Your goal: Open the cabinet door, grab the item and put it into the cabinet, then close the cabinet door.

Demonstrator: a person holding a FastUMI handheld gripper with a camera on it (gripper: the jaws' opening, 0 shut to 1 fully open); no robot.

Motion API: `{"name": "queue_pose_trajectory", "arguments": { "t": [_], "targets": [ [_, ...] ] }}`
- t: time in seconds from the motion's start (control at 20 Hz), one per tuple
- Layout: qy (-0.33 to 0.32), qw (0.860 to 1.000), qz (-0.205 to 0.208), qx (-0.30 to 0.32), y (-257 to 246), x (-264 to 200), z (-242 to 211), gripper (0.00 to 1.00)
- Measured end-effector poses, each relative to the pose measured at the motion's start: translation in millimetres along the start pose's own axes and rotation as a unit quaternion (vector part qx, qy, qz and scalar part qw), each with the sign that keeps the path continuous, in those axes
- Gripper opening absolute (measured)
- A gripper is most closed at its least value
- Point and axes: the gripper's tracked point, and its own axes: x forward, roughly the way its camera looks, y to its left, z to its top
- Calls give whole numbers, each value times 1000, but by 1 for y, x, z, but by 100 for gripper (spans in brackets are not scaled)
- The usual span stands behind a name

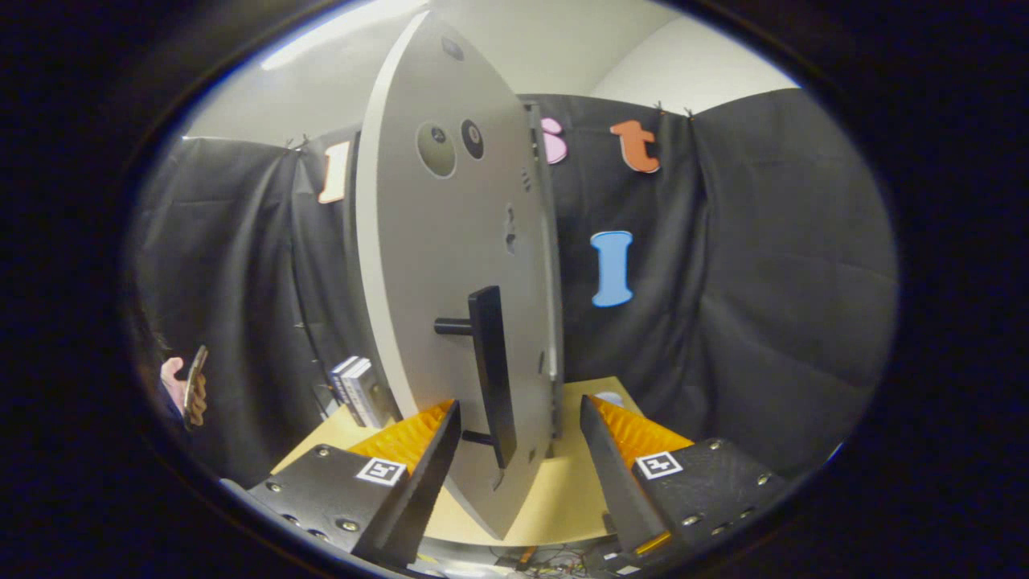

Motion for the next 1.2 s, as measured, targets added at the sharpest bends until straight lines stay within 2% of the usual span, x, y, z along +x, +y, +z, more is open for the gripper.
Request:
{"name": "queue_pose_trajectory", "arguments": {
  "t": [0.45, 0.7, 1.05, 1.2],
  "targets": [
    [2, 998, 59, 10, 52, 55, 6, 89],
    [1, 997, 75, -4, 77, 76, 6, 94],
    [-10, 998, 62, -6, 106, 91, 9, 96],
    [-17, 999, 41, -7, 121, 97, 10, 96]
  ]
}}
